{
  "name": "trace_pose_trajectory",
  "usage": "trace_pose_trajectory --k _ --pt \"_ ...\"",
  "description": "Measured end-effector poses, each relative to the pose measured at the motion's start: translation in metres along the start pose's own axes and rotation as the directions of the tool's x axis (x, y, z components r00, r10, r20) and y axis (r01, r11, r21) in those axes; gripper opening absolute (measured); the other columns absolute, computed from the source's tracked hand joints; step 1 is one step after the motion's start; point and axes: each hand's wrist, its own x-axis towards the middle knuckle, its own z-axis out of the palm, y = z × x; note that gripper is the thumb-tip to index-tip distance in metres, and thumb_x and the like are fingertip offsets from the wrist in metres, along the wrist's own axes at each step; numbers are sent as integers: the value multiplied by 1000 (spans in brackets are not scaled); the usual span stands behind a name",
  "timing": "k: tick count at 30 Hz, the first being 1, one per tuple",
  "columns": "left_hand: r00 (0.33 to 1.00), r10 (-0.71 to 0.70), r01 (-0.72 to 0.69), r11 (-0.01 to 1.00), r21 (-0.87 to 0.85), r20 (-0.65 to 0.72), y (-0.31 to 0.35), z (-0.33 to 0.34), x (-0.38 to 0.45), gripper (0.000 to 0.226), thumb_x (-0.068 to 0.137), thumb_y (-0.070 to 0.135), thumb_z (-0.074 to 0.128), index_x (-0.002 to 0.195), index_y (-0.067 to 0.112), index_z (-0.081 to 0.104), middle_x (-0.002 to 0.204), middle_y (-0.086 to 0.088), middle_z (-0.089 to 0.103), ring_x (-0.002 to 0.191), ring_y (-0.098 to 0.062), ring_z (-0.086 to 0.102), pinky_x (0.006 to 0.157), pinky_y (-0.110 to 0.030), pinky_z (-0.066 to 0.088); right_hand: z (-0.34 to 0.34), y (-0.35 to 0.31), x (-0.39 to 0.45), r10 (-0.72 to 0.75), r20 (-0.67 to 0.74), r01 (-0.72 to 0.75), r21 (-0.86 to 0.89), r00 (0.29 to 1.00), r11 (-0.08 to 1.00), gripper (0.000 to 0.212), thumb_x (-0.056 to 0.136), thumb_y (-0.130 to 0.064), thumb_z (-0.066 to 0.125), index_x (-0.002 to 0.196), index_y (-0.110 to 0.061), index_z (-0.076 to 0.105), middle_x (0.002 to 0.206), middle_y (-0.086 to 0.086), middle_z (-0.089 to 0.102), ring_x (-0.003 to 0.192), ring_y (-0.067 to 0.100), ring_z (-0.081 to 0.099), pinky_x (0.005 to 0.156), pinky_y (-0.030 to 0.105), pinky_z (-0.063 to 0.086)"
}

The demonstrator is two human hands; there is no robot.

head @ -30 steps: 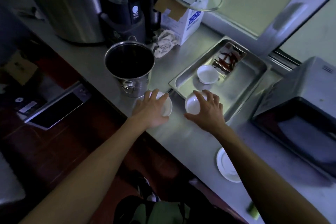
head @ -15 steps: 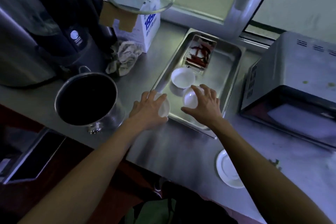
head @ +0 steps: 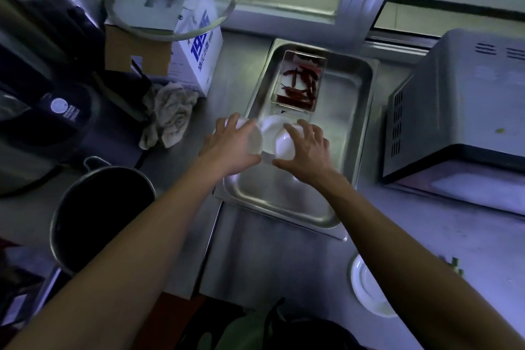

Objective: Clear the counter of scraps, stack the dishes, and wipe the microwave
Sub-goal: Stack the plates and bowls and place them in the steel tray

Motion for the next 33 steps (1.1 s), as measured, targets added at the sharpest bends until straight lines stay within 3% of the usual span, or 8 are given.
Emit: trace_pose_trajectory --k 8,18,33 --pt "1000 9 -9 1000 15 -7 -13 -20 51 84 70 54 71 142 40 30 156 -2 23 142 -34 21 101 -53 38 13 -11 36 16 -19 -16 14 1000 1000 96 72 -64 74 151 -32 29 158 4 24 143 32 20 112 52 31" --pt "999 21 -22 1000 5 36 -29 -23 82 82 72 54 72 142 41 30 157 -2 23 141 -34 20 96 -49 40 38 -25 67 93 65 -92 -19 994 996 95 73 -65 73 151 -34 28 163 5 17 147 33 14 115 52 26" --pt "992 84 -88 995 38 90 -37 -19 108 83 74 56 69 144 39 28 158 -2 21 142 -33 20 95 -50 40 53 -19 82 57 176 -44 -76 983 996 102 72 -69 72 154 -33 23 165 5 12 150 32 10 120 49 17"
